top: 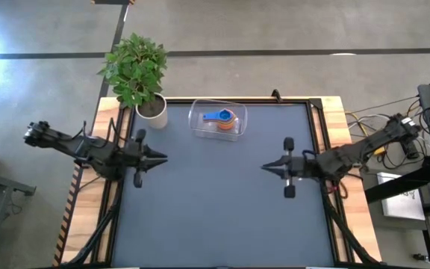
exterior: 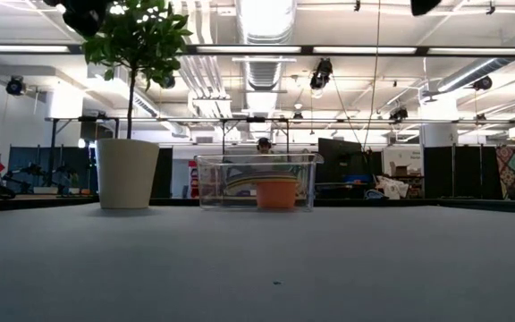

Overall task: Nest measuring cups in basket
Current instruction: Return to home position

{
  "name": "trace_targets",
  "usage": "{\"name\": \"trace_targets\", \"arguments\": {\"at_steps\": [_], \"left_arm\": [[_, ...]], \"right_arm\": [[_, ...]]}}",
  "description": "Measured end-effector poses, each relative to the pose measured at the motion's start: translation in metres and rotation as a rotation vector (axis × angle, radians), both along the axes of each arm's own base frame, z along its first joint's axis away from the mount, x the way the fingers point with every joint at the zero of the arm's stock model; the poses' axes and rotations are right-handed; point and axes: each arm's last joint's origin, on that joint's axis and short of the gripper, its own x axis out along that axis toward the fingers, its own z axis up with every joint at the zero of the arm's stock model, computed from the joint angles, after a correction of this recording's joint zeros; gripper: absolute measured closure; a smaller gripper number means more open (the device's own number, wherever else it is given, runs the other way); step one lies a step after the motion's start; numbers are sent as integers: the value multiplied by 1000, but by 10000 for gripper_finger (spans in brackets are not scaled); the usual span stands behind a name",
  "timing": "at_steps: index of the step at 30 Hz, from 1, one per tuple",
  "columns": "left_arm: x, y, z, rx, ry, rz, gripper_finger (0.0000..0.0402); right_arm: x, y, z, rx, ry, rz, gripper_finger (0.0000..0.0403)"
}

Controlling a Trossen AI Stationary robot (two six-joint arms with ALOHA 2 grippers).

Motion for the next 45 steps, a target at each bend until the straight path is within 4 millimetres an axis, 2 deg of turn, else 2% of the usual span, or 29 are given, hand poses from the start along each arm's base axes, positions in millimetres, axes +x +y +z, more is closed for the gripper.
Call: {"name": "trace_targets", "arguments": {"at_steps": [8,12,16,24,37,45], "left_arm": [[-6,2,-18,41,-34,-11,361],[-15,6,-23,53,-68,-12,361],[-26,9,-27,33,-129,-9,361],[-38,14,-52,14,-218,1,361],[-38,13,-112,-9,-316,-11,361],[-38,11,-116,6,-277,-80,361]], "right_arm": [[-41,-24,-25,56,-107,-42,394],[-70,-38,-24,107,-251,-60,394],[-80,-43,-33,120,-291,-72,394],[-87,-46,-58,122,-308,-70,394],[-84,-45,-105,158,-270,-64,394],[-83,-42,-107,161,-242,45,394]]}}
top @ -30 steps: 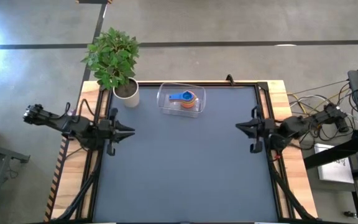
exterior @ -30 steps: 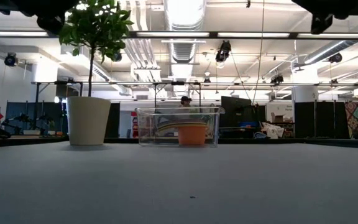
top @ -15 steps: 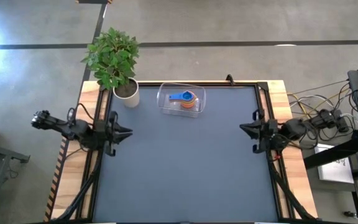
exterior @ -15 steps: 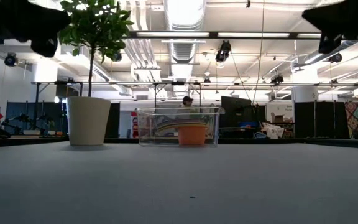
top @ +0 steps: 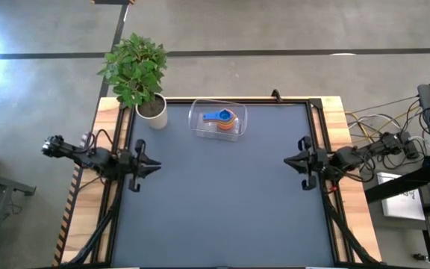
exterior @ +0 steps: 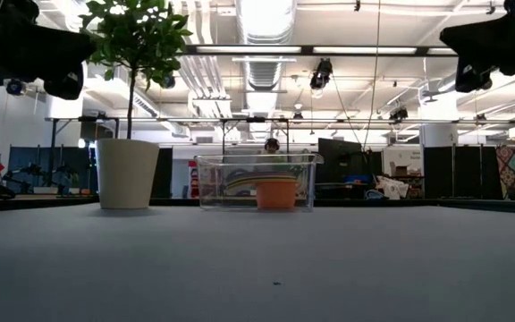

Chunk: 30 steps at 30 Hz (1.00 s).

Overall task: Nest measuring cups in basket
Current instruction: Return to home position

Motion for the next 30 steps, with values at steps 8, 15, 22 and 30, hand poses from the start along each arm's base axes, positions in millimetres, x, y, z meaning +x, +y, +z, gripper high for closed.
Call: {"name": "trace_targets", "arguments": {"at_steps": [8,15,22,30], "left_arm": [[1,0,-7,34,67,-4,361],[1,0,-7,30,70,-6,361],[1,0,-8,60,73,13,361],[1,1,-7,71,72,59,361]], "right_arm": [[2,1,-7,-19,67,23,394],[2,2,-15,-29,149,25,394],[2,5,-19,-23,184,133,394],[3,5,-21,-31,205,154,394]]}}
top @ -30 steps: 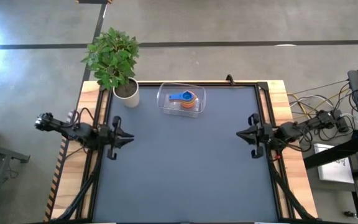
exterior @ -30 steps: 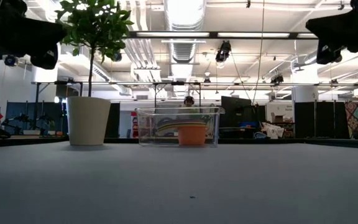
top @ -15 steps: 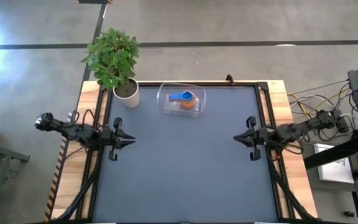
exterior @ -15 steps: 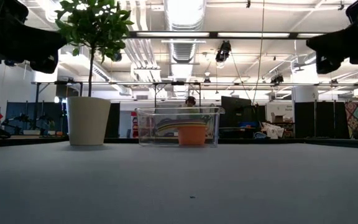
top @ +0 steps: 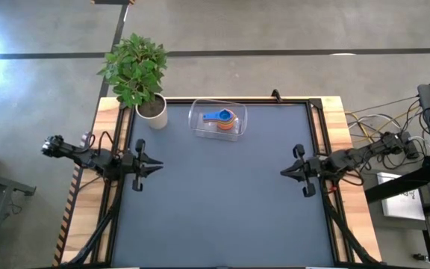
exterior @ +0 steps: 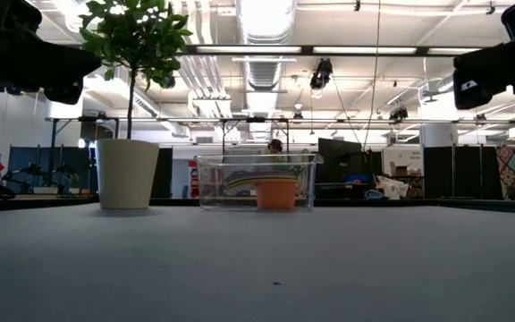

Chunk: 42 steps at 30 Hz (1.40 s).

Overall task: Nest measuring cups in basket
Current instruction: Return to home position

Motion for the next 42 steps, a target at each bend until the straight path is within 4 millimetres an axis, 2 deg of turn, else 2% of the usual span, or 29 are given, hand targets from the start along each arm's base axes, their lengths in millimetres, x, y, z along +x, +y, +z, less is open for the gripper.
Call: {"name": "trace_targets", "arguments": {"at_steps": [42], "left_arm": [[0,0,0,0,1,3,361]], "right_arm": [[1,1,-2,-18,25,-1,394]]}}
